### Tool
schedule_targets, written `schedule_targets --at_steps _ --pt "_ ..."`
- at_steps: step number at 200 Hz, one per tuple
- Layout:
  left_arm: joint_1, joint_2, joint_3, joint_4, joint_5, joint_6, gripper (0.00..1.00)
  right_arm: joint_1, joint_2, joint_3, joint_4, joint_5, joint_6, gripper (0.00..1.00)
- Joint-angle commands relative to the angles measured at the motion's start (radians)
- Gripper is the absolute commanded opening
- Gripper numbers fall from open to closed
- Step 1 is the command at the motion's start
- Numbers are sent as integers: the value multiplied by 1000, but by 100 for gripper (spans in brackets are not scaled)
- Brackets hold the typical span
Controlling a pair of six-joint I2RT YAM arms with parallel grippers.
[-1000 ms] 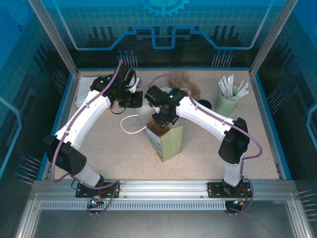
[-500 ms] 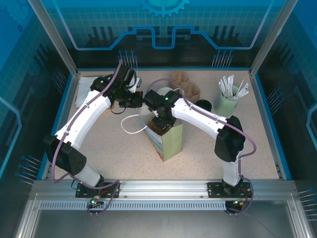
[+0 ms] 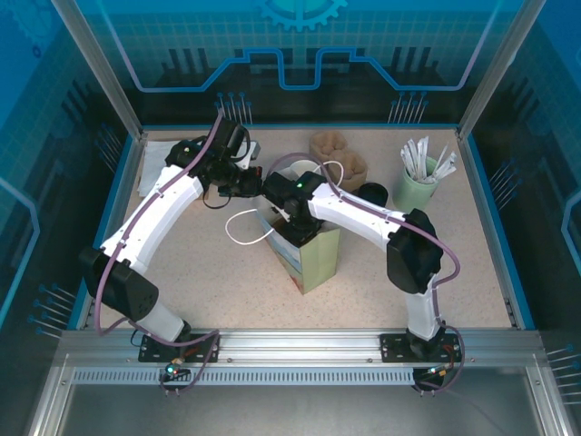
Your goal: Pack the takeout coffee
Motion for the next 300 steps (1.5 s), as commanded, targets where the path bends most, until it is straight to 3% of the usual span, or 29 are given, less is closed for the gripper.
schedule_targets --at_steps 1,168,300 --pt "-6 2 2 -30 15 -2 2 5 2 -7 -18 -6 -1 28" --pt "-5 -11 -2 -22 23 -9 2 -31 18 -38 49 -108 -19 32" --pt "-5 -11 -8 -23 21 -8 2 -40 24 -45 91 -108 -42 33"
